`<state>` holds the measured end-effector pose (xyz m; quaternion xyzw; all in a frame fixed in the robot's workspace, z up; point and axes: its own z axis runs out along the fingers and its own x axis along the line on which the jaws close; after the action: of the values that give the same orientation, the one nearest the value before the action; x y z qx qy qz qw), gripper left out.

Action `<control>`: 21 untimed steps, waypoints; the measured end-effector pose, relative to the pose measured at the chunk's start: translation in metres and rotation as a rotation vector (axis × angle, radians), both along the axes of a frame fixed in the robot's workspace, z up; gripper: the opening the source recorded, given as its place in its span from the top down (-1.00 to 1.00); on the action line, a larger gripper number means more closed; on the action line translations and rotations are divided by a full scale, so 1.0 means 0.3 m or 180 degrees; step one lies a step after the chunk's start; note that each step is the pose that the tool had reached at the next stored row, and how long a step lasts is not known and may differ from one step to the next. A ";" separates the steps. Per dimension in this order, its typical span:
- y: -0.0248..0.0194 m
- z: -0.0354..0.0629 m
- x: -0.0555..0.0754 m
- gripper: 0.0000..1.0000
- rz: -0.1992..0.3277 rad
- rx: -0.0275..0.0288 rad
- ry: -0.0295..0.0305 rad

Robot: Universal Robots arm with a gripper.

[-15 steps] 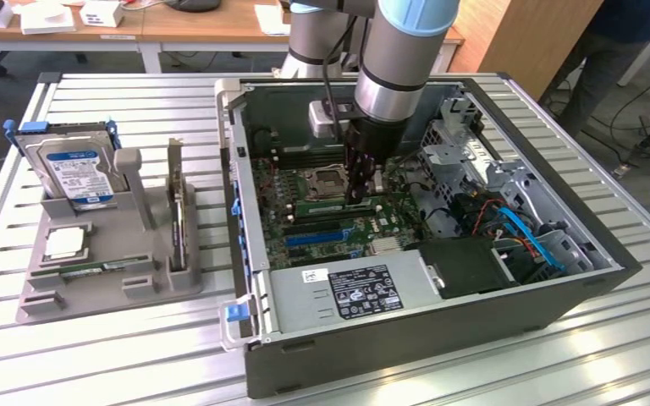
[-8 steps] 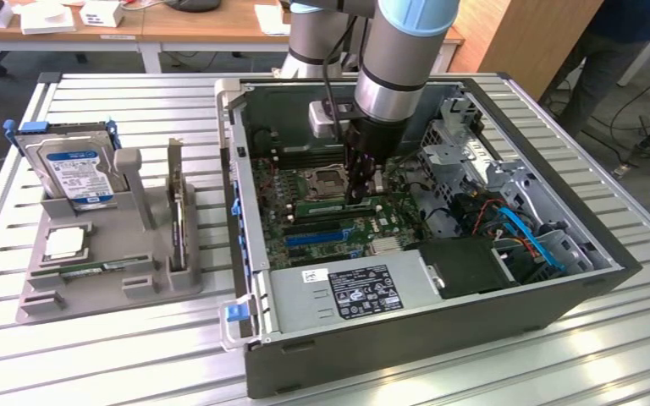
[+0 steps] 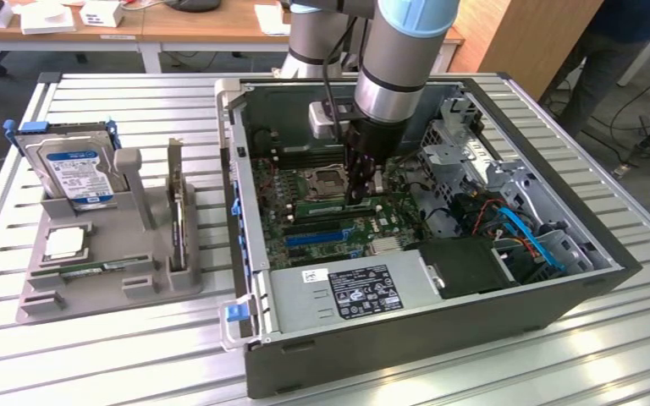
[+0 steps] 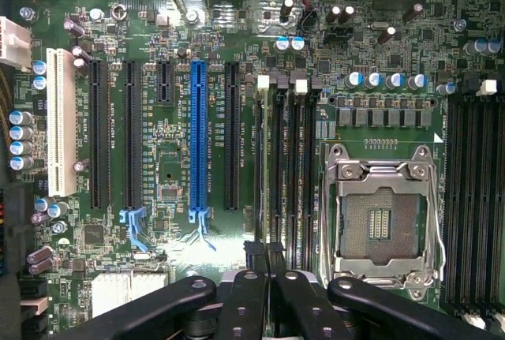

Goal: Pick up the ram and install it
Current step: 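Insert the ram into the slot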

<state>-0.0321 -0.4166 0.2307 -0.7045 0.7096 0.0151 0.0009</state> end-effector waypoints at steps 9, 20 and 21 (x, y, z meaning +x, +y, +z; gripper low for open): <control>0.000 -0.007 0.000 0.79 0.0000 -0.0001 0.0000; 0.000 -0.007 0.000 0.51 0.0000 0.0000 0.0000; 0.000 -0.007 0.000 0.51 0.0000 0.0000 0.0000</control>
<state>-0.0321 -0.4166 0.2286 -0.7044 0.7096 0.0151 0.0008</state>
